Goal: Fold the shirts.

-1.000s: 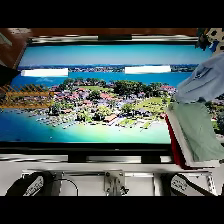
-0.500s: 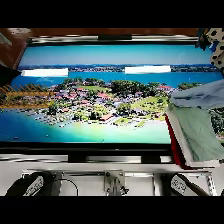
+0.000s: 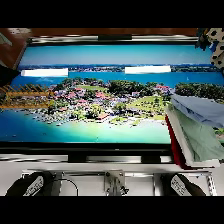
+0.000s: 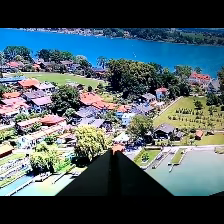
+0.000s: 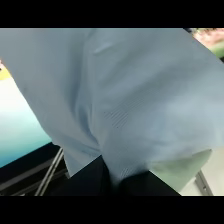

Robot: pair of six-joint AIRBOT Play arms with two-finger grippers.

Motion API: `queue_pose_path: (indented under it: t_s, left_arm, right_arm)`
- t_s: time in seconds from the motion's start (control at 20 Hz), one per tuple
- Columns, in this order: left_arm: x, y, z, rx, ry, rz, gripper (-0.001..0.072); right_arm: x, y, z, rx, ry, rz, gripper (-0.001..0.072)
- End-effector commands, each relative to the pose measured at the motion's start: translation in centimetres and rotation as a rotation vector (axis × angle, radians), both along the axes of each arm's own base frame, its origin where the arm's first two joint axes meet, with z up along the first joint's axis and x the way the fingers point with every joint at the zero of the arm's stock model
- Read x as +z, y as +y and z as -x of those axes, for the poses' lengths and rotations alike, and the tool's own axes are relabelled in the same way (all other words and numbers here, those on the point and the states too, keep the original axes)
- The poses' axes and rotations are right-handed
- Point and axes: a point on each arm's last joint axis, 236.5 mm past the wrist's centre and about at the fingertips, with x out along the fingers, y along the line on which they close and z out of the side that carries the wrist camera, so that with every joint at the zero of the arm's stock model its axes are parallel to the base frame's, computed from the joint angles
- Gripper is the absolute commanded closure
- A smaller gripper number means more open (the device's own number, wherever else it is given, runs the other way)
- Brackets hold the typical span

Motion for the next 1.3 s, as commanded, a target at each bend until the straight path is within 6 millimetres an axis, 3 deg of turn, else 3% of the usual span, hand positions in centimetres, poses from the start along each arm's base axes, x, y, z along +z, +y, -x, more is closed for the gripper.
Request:
queue_pose_path:
  t_s: [0.0,0.3,0.55,0.8,0.95,1.0,1.1,1.15,1.25]
  left_arm:
    - [0.0,0.0,0.0,-0.005,-0.006,-0.008,0.0678]
    - [0.0,0.0,0.0,-0.006,-0.009,-0.010,0.0678]
    - [0.2,0.1,-0.2,-0.001,-0.016,-0.008,0.0678]
    - [0.3,-0.1,-0.1,-0.006,-0.017,-0.002,0.0679]
    - [0.3,-0.1,-0.2,-0.006,-0.020,-0.003,0.0679]
    - [0.4,0.0,-0.3,-0.002,-0.027,-0.001,0.0678]
    - [0.6,0.0,-0.4,0.001,-0.035,-0.002,0.0678]
    - [0.6,0.0,-0.4,-0.003,-0.038,-0.008,0.0678]
    - [0.5,0.0,-0.5,-0.003,-0.037,-0.008,0.0678]
  right_arm:
    - [-3.0,0.8,5.8,-0.069,0.196,-0.027,0.0639]
    - [-5.0,3.1,6.8,-0.121,0.207,-0.118,0.0638]
    - [-7.1,3.5,8.3,-0.131,0.285,-0.138,0.0638]
    - [-8.7,1.5,13.1,-0.191,0.419,-0.013,0.0638]
    - [-8.9,1.9,13.5,-0.195,0.416,-0.019,0.0638]
    - [-9.1,2.4,13.2,-0.186,0.405,-0.042,0.0602]
    - [-9.3,3.4,12.6,-0.167,0.385,-0.085,0.0130]
    - [-9.4,4.0,12.3,-0.156,0.372,-0.113,0.0091]
    - [-9.1,6.3,10.9,-0.126,0.303,-0.204,0.0089]
